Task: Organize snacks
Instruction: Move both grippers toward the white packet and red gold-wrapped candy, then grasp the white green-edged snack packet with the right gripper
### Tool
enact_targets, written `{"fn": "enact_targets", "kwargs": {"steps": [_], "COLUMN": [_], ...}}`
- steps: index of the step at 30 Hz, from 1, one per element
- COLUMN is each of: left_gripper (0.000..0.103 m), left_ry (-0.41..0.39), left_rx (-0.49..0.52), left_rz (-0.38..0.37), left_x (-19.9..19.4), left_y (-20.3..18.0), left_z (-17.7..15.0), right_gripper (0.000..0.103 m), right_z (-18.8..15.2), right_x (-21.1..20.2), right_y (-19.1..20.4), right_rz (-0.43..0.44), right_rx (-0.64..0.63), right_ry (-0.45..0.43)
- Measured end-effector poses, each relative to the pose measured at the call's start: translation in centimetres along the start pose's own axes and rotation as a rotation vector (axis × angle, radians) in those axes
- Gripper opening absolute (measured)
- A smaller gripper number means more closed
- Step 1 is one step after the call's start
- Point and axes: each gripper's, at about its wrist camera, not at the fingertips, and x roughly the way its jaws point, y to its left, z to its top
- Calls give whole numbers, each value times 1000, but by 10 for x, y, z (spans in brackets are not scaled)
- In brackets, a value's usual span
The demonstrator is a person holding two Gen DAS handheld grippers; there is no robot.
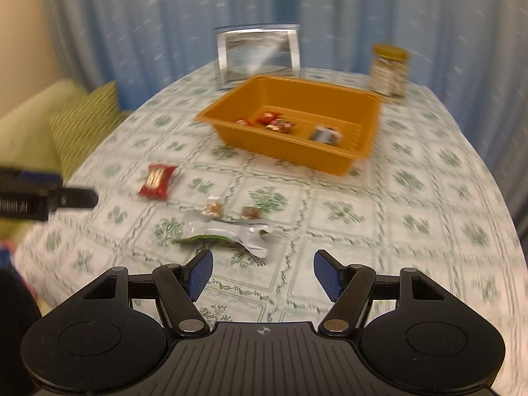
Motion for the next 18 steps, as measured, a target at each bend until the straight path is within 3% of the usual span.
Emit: {"fn": "enact_targets", "kwargs": {"steps": [11, 18], "left_gripper": [82, 82], "left_ry": [51, 85], "left_rx": [94, 204], "left_rz": [-36, -50], "left_x": [33, 52], "left_y": [15, 19], "left_z": [16, 23], "right_gripper": [66, 50], "right_z": [8, 14], "right_x": [67, 105], "right_y": [25, 34], "right_rz": [154, 199], "right_rx": [-514, -706], "right_ry": [75, 129]}}
